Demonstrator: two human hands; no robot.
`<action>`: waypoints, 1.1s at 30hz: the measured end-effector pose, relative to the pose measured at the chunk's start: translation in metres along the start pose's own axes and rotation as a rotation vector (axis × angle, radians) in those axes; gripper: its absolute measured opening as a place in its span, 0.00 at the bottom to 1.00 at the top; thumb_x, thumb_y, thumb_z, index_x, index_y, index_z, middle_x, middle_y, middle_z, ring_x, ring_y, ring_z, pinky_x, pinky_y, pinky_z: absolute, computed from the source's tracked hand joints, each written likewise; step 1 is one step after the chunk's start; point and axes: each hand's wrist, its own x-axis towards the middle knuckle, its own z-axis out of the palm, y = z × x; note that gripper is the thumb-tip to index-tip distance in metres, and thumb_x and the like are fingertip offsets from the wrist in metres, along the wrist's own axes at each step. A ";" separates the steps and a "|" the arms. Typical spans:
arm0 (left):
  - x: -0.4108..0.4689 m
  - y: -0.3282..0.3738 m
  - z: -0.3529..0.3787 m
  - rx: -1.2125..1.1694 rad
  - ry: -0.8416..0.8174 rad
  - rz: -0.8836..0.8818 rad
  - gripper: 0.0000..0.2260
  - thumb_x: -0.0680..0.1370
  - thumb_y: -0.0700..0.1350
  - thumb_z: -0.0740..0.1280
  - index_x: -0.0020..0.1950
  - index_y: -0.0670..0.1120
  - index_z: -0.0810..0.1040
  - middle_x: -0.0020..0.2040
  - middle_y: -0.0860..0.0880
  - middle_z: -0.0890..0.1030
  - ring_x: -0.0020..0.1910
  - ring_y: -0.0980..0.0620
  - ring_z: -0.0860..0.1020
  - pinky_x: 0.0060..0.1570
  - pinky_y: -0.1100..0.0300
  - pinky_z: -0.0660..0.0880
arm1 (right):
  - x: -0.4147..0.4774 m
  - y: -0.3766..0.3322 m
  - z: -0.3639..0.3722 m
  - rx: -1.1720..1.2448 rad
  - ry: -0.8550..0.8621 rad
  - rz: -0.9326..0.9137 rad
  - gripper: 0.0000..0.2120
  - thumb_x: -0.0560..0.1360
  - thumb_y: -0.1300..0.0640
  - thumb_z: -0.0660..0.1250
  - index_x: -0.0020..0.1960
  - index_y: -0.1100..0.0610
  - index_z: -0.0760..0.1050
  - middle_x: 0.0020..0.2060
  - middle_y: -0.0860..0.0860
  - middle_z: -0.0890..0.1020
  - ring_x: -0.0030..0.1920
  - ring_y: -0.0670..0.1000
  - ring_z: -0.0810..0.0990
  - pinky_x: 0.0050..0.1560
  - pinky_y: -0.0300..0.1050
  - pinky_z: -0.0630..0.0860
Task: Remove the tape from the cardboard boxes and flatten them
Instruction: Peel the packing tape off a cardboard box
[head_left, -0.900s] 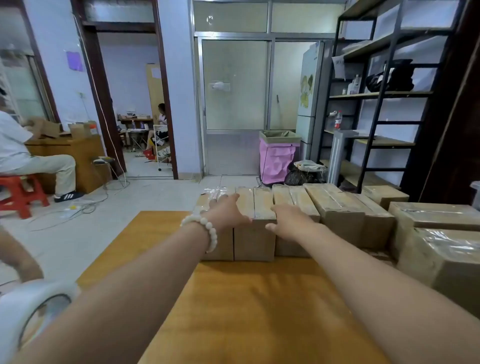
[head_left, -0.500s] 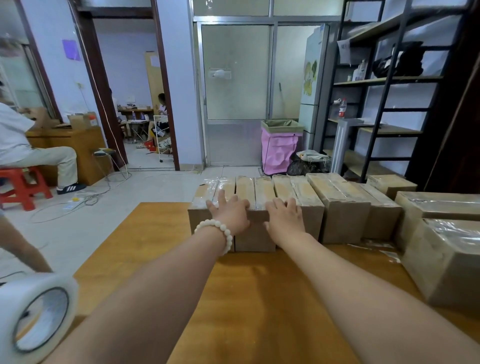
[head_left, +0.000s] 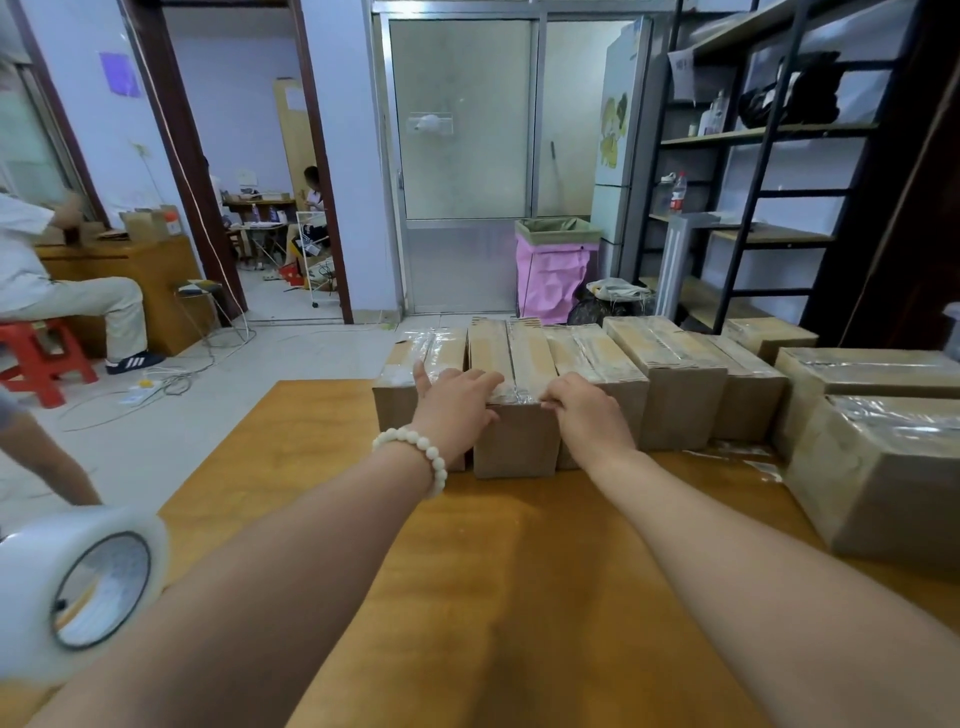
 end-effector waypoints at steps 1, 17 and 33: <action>-0.003 -0.001 -0.001 -0.015 -0.007 0.007 0.19 0.82 0.50 0.61 0.73 0.53 0.65 0.71 0.52 0.71 0.73 0.47 0.64 0.71 0.34 0.40 | -0.002 0.001 -0.003 0.028 -0.003 0.016 0.09 0.80 0.61 0.59 0.50 0.56 0.78 0.51 0.51 0.79 0.53 0.54 0.76 0.48 0.45 0.69; -0.068 0.014 0.003 -0.488 0.220 0.105 0.11 0.79 0.53 0.66 0.54 0.48 0.81 0.47 0.55 0.73 0.51 0.53 0.73 0.52 0.59 0.69 | -0.069 -0.008 -0.031 0.153 -0.176 -0.099 0.22 0.76 0.46 0.66 0.67 0.52 0.72 0.63 0.50 0.67 0.64 0.49 0.68 0.64 0.46 0.67; -0.087 0.022 0.034 -0.808 0.148 0.056 0.17 0.77 0.52 0.69 0.63 0.46 0.76 0.69 0.52 0.66 0.67 0.52 0.67 0.65 0.61 0.65 | -0.086 -0.012 -0.030 -0.040 -0.159 -0.140 0.24 0.71 0.46 0.72 0.66 0.48 0.73 0.64 0.46 0.69 0.64 0.50 0.71 0.61 0.45 0.67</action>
